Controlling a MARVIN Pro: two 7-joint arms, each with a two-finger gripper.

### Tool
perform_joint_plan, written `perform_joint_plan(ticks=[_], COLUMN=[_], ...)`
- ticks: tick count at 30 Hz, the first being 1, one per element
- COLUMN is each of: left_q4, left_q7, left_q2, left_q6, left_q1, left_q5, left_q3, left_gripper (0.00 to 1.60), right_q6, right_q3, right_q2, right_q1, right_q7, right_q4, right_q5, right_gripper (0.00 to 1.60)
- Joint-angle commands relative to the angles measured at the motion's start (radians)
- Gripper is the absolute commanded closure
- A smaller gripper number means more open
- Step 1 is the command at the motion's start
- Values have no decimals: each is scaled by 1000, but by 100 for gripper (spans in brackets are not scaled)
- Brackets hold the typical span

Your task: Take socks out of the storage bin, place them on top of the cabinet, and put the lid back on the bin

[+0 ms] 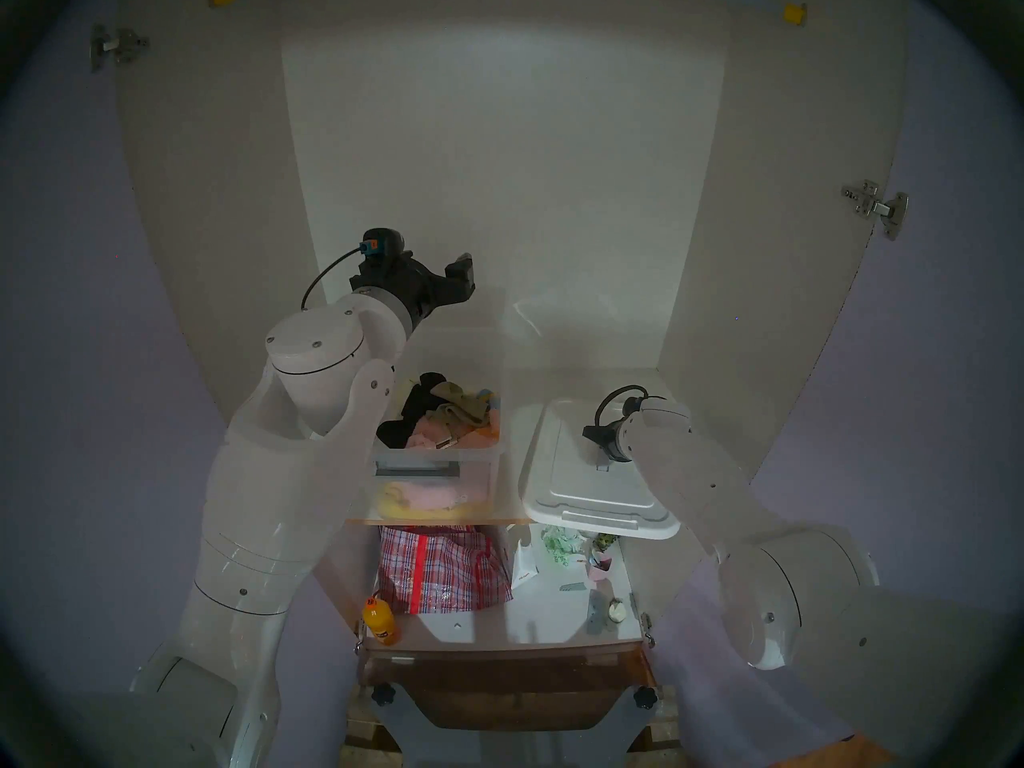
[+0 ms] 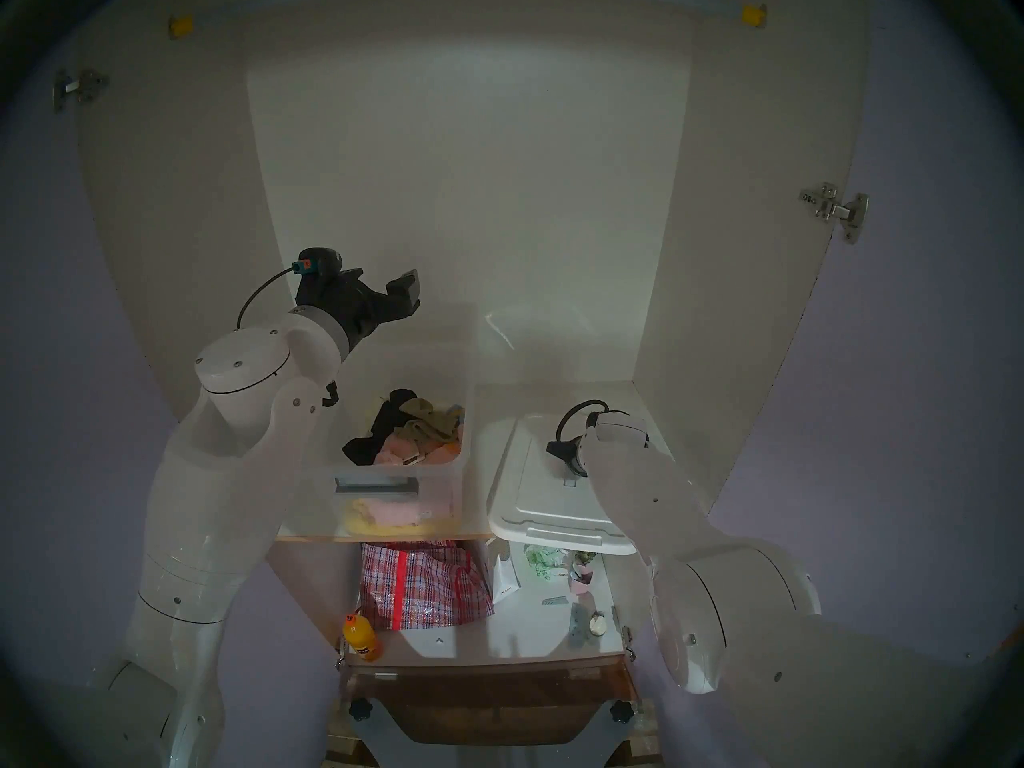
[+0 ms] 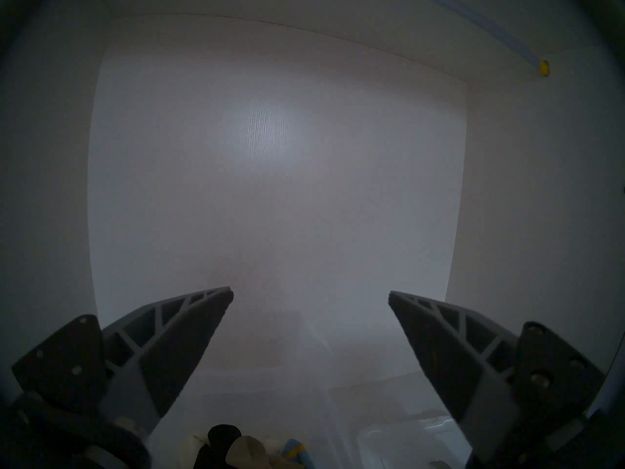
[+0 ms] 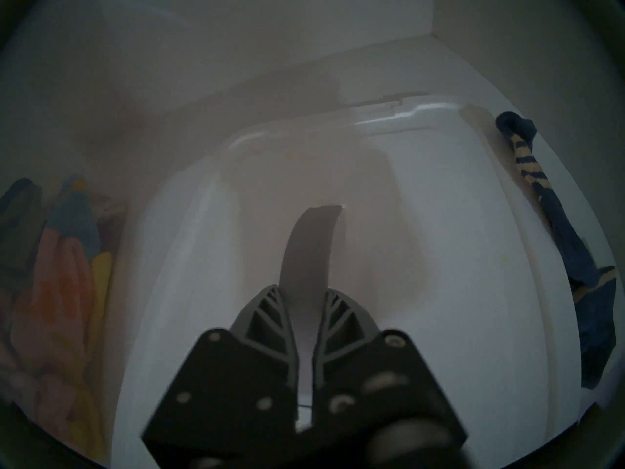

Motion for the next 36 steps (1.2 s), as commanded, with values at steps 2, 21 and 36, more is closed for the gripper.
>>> perform_joint_plan(ticks=[2,21,36], left_q4=[-26,-26,-26], left_q7=[-4,-4,-4], left_q2=[-3,-3,-3], left_q6=[-10,-10,-10], left_q1=[-21,-21,-21], left_q5=[0,-1,-1], left_q3=[-4,-4,-4], left_gripper=[0,0,0], right_q6=[-23,-12,27], right_q3=[25,87,147], right_q2=[-5,-24,-40], right_q1=[44,48,60], right_q7=[-14,-86,-95], right_q4=[-95,-232,-321], right_q5=[14,35,82], right_gripper=[160,160,160])
